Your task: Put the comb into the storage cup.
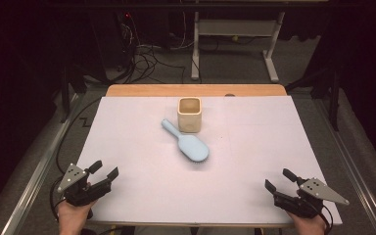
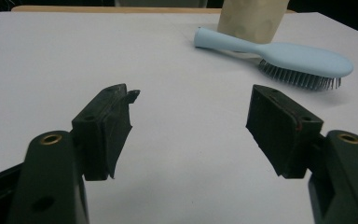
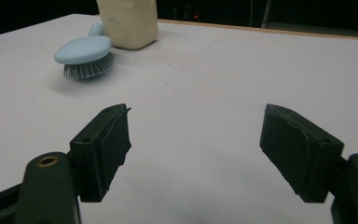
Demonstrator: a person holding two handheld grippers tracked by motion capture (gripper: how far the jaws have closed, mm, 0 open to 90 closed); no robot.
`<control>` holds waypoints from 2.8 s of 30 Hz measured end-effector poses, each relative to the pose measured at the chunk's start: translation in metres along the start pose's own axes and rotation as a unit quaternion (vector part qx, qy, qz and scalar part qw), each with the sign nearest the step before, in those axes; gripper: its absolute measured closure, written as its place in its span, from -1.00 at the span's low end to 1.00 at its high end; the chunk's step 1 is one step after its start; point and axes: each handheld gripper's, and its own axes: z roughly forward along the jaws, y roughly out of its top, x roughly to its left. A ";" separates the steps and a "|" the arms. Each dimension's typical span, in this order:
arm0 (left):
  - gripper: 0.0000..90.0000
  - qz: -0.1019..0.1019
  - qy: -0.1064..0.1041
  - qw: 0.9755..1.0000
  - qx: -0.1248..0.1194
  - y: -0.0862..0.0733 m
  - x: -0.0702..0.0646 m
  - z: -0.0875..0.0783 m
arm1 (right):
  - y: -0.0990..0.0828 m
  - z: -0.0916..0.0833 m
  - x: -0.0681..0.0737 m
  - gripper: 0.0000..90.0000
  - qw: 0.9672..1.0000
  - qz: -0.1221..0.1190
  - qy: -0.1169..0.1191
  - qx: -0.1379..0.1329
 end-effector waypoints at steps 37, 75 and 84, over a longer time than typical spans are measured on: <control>-0.31 0.026 -0.018 0.999 -0.014 0.028 -0.027 0.035 | 0.001 0.001 0.001 -0.43 1.000 -0.006 0.010 0.000; -0.30 0.026 -0.030 0.999 0.023 0.056 -0.037 0.086 | 0.001 0.001 0.002 -0.43 1.000 -0.008 0.012 -0.001; -0.28 0.029 -0.019 0.999 0.035 0.064 -0.038 0.094 | 0.001 0.001 0.002 -0.43 1.000 -0.006 0.012 -0.001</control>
